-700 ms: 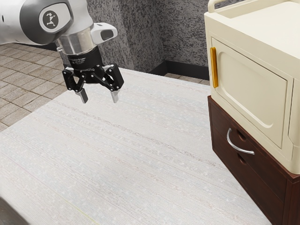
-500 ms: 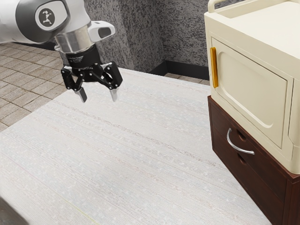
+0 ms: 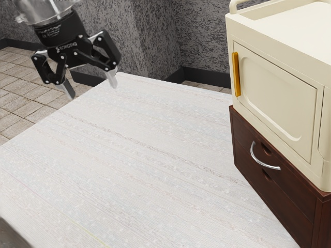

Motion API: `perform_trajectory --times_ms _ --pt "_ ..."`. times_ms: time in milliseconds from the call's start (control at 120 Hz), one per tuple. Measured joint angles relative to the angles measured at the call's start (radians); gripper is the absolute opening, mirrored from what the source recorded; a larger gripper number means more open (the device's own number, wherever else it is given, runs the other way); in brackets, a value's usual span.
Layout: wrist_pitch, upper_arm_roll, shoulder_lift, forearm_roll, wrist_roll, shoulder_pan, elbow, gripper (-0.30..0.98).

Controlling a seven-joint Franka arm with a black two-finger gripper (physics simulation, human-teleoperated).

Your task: Pull the drawer handle with one arm to open the drawer

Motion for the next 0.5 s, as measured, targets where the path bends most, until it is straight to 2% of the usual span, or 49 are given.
perform_trajectory --times_ms 133,258,350,500 --pt "0.110 -0.011 0.070 -0.073 -0.113 0.017 -0.044 0.67" --pt "0.213 -0.042 -0.010 -0.099 -0.200 0.043 -0.175 0.66" --pt "0.290 -0.074 -0.041 -0.113 -0.251 0.011 -0.255 0.65" --pt "0.514 -0.102 -0.053 -0.185 -0.285 0.005 -0.459 0.62"
